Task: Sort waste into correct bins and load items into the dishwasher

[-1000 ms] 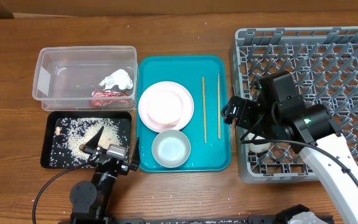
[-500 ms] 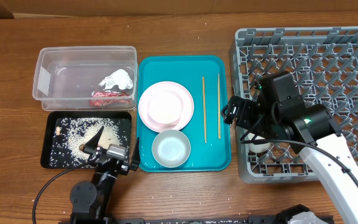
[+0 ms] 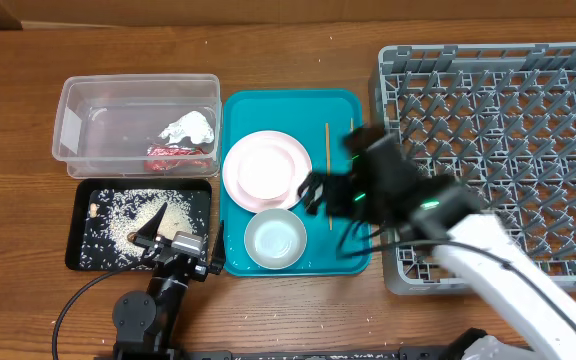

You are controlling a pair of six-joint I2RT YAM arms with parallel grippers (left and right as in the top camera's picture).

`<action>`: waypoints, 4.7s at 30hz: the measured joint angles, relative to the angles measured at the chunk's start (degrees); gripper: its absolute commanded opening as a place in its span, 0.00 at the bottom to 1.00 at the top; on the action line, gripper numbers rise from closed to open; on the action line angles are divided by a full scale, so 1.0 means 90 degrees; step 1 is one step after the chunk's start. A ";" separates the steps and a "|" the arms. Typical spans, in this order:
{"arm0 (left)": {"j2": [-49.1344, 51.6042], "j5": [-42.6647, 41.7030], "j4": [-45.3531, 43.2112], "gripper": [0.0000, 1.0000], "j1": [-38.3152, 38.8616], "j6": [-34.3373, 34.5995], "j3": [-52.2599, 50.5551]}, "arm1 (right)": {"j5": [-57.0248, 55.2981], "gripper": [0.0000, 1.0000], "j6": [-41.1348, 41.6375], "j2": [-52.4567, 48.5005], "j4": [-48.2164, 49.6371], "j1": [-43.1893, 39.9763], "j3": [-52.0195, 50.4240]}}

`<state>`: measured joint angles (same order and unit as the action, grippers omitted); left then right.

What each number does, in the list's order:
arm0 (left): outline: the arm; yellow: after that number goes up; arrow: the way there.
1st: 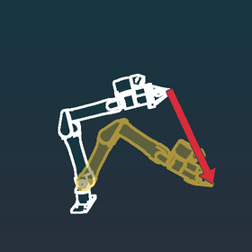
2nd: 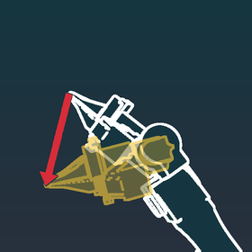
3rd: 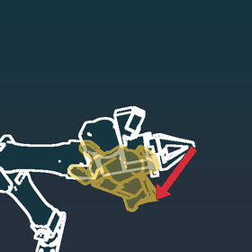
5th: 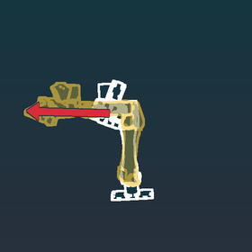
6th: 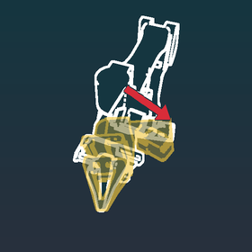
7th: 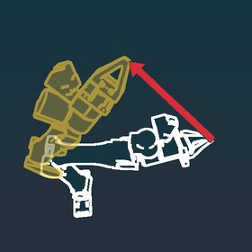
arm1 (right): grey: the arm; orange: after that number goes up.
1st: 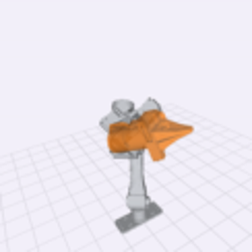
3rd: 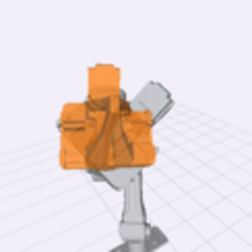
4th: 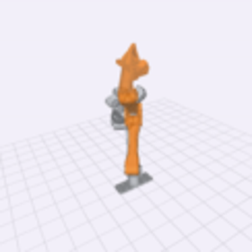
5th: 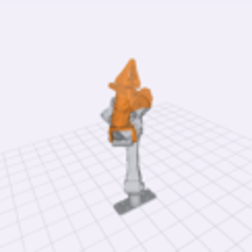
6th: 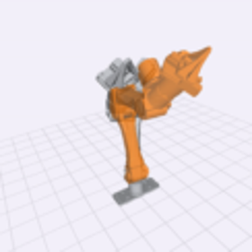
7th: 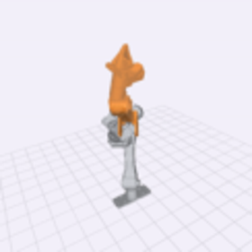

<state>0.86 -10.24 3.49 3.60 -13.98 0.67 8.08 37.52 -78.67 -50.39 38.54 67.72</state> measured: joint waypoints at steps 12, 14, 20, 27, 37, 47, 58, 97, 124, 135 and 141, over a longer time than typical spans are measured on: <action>0.0000 0.0000 -0.0002 1.00 0.0000 0.0000 0.0000 | -0.1877 0.72 -0.0512 -0.1916 0.0576 -0.0129 0.0000; 0.0000 0.0000 -0.0002 1.00 0.0000 0.0000 0.0000 | -0.1693 0.69 -0.0656 -0.1999 0.0741 -0.0347 0.0000; 0.0000 -0.0002 -0.0005 1.00 0.0000 0.0000 0.0000 | -0.1088 0.61 -0.1105 -0.2518 0.1202 -0.0731 0.0000; 0.0000 0.0000 -0.0005 1.00 0.0000 0.0000 0.0000 | -0.0940 0.38 -0.1438 -0.3264 0.1426 -0.0731 0.0000; 0.0000 0.0000 -0.0005 1.00 0.0000 0.0000 0.0000 | -0.0940 0.04 -0.1540 -0.3470 0.1491 -0.0743 0.0068; 0.0000 0.0000 -0.0005 1.00 0.0000 0.0000 0.0000 | -0.1311 0.04 -0.1532 -0.2800 -0.0107 -0.0743 0.1219; 0.0000 -0.0002 -0.0005 1.00 0.0000 0.0000 0.0000 | -0.2783 0.04 -0.2363 -0.1559 -0.0299 -0.1712 0.1596; 0.0000 0.0000 -0.0007 1.00 0.0000 0.0000 0.0000 | -0.1608 0.38 -0.2705 -0.3674 0.1358 -0.1231 0.0474; 0.0000 0.0000 -0.0007 1.00 0.0000 0.0000 0.0000 | -0.0797 0.04 -0.2324 -0.2567 -0.0340 -0.1406 0.1933; 0.0000 -0.0002 -0.0007 1.00 0.0000 0.0000 0.0000 | -0.1426 0.04 -0.2909 -0.2358 -0.0359 -0.2727 0.1700; 0.0000 0.0000 -0.0005 1.00 0.0000 0.0000 0.0000 | -0.1440 0.19 -0.3084 -0.2837 -0.0571 -0.2735 0.1428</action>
<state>0.86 -10.24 3.44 3.60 -13.98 0.67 -4.89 9.76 -104.20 -55.53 13.93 80.58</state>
